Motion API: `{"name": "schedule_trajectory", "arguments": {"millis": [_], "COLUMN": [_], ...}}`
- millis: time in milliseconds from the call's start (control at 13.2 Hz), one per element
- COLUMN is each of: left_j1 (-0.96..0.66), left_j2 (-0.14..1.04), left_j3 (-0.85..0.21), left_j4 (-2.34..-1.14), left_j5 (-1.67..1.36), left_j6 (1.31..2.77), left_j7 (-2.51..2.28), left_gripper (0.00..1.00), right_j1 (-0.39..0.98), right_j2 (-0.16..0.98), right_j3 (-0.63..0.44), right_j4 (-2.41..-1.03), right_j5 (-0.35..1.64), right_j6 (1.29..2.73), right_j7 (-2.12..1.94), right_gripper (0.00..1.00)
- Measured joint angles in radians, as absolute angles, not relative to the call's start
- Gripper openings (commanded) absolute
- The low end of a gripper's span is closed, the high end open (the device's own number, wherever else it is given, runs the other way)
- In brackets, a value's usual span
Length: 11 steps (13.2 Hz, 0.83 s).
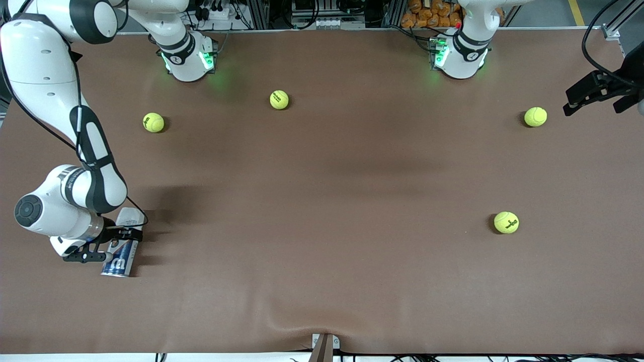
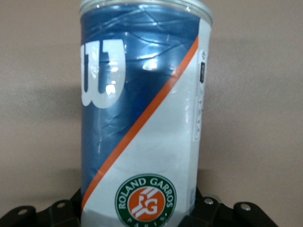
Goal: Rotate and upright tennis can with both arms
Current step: 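Lift the can with the right gripper and carry it to mid-table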
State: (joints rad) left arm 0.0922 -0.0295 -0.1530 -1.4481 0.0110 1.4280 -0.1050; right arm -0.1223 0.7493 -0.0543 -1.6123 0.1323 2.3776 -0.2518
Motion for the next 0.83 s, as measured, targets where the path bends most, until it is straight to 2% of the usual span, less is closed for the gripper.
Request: {"name": "schedule_trajectory", "arguments": {"millis": [454, 832], "left_j1": [0.091, 0.091], "left_j2": [-0.032, -0.032], "left_j3": [-0.159, -0.157], "left_j4": [-1.448, -1.448], "left_j5": [0.009, 0.009], "left_j6": [1.428, 1.428], "left_j7": [-0.104, -0.104], "left_gripper": [1.0, 1.0], "right_j1": [-0.068, 0.156], "right_j2": [0.74, 0.734], "right_j3": [-0.043, -0.028], "right_j4": [-1.433, -1.378], "right_j5": [0.133, 0.134], "right_j6": [2.194, 2.173], "right_j7": [-0.408, -0.625], "right_gripper": [0.82, 0.81]}}
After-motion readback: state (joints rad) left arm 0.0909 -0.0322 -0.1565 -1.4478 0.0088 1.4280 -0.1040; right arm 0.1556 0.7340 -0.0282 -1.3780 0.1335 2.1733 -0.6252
